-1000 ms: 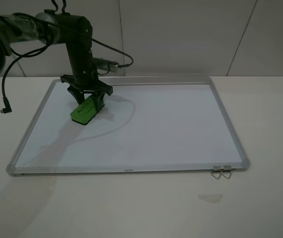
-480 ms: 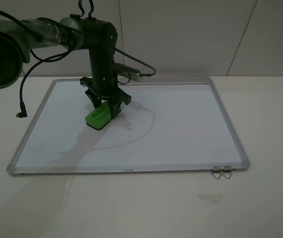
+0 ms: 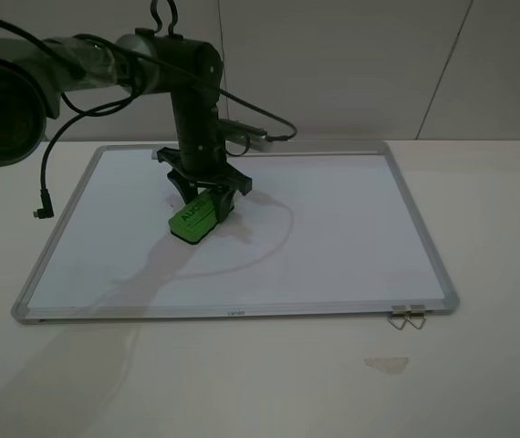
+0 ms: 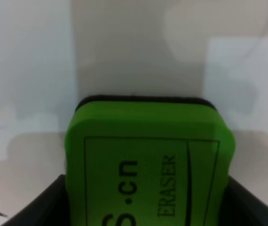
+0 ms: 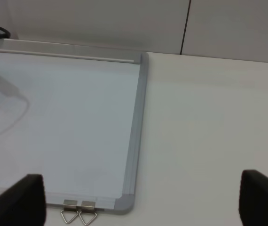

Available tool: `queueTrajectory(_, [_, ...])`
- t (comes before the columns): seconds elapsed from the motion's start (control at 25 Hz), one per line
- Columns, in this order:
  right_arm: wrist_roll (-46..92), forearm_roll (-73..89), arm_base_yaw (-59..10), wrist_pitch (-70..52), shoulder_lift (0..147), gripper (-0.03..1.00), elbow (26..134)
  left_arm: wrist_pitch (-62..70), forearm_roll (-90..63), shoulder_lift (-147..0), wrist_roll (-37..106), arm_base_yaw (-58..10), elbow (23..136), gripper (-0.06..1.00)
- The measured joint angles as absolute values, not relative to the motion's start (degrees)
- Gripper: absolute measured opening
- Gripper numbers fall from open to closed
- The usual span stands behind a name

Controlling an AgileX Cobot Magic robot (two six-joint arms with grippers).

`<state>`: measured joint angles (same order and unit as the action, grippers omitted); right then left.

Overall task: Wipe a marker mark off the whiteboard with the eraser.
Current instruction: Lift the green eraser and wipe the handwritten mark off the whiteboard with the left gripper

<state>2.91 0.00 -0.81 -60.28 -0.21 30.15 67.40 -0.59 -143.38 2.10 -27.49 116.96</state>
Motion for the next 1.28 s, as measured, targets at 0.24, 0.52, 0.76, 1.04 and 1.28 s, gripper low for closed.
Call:
queueTrajectory(0.24, [2.9, 0.0, -0.8, -60.3, -0.2, 0.82, 30.1, 68.1, 0.0, -143.4, 2.1, -22.1, 117.0, 0.59])
queueTrajectory(0.52, [2.9, 0.0, -0.8, -60.3, -0.2, 0.82, 30.1, 68.6, 0.6, -143.4, 1.6, -15.1, 117.0, 0.59])
queueTrajectory(0.76, [2.9, 0.0, -0.8, -60.3, -0.2, 0.82, 30.1, 68.6, 0.8, -143.4, 0.7, -15.0, 117.0, 0.59])
queueTrajectory(1.04, [2.9, 0.0, -0.8, -60.3, -0.2, 0.82, 30.1, 68.6, 0.8, -143.4, 1.2, -19.7, 116.9, 0.59])
queueTrajectory(1.28, [2.9, 0.0, -0.8, -60.3, -0.2, 0.82, 30.1, 68.6, -1.6, -143.4, 1.9, -23.9, 116.9, 0.59])
